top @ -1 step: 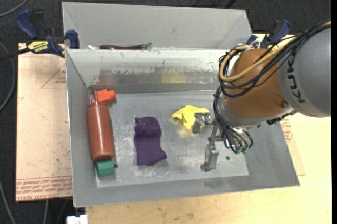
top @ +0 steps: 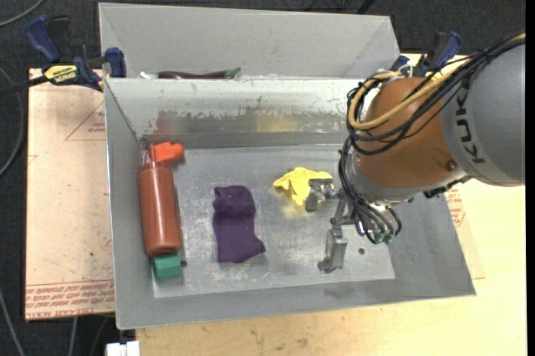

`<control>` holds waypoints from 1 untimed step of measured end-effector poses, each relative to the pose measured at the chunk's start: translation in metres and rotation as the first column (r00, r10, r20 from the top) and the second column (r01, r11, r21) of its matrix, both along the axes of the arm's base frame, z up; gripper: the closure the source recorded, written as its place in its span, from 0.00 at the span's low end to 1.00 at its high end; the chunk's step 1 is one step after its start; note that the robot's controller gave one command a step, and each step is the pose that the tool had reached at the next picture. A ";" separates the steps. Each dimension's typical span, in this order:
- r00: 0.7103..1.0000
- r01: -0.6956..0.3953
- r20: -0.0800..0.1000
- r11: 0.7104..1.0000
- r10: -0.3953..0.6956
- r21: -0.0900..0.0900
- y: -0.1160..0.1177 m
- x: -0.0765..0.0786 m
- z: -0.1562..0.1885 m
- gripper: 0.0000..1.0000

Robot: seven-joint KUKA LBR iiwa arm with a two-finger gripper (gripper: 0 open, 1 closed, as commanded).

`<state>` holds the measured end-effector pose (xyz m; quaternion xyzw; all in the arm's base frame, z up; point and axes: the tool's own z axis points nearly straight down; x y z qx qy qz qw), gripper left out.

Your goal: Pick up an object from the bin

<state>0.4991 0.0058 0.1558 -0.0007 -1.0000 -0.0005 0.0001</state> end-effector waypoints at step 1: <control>0.998 -0.059 0.003 0.998 0.059 -0.001 0.018 0.026 -0.008 0.00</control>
Offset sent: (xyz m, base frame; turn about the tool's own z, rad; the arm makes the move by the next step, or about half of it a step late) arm 0.0582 0.0401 -0.0056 -0.0316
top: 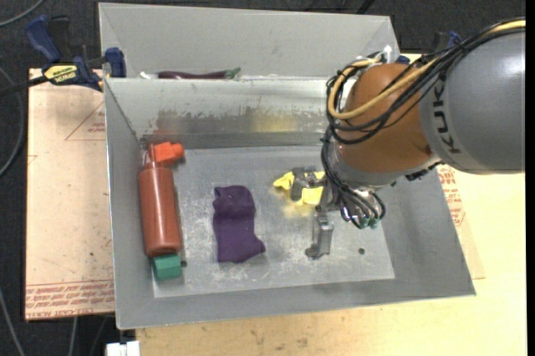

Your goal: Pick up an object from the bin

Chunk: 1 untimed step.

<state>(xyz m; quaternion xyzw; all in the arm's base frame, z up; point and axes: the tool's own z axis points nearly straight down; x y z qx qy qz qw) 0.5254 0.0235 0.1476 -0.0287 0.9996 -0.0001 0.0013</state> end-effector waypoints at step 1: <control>1.000 0.016 0.000 1.000 -0.016 0.003 0.018 0.026 0.001 0.00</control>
Offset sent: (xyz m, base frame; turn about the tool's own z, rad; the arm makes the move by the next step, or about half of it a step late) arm 0.0660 -0.0372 0.0009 0.0088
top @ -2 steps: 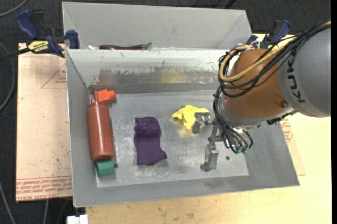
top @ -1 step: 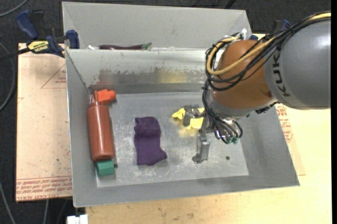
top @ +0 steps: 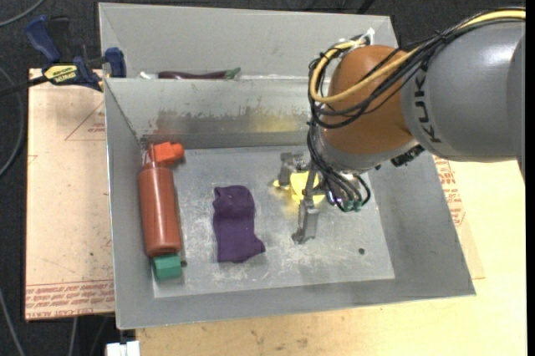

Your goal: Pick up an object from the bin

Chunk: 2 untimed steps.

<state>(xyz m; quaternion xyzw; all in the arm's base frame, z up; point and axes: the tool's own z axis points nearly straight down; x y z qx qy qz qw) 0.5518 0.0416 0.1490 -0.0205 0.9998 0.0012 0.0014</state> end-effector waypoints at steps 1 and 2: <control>1.000 -0.003 0.003 1.000 0.003 0.002 -0.024 0.023 0.000 0.00; 1.000 -0.010 0.010 1.000 0.010 -0.004 -0.041 0.045 -0.023 0.00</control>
Offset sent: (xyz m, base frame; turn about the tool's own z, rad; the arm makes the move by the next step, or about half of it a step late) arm 0.0555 -0.0259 -0.0468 -0.0295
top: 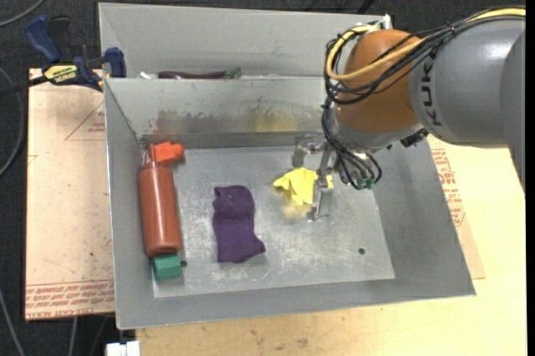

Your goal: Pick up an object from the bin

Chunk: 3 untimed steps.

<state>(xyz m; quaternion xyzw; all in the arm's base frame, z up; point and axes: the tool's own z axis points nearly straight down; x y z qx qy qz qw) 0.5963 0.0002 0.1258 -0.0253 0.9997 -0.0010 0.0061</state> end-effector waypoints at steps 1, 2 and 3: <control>0.940 -0.342 -0.004 0.940 0.342 0.004 -0.041 -0.005 -0.047 1.00; 0.940 -0.342 -0.004 0.940 0.342 0.005 -0.041 -0.005 -0.047 1.00; 0.920 -0.391 0.001 0.920 0.391 0.003 -0.026 -0.006 0.086 1.00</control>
Offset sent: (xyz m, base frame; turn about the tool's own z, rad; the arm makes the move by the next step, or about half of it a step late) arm 0.0000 0.0000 0.0000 0.0000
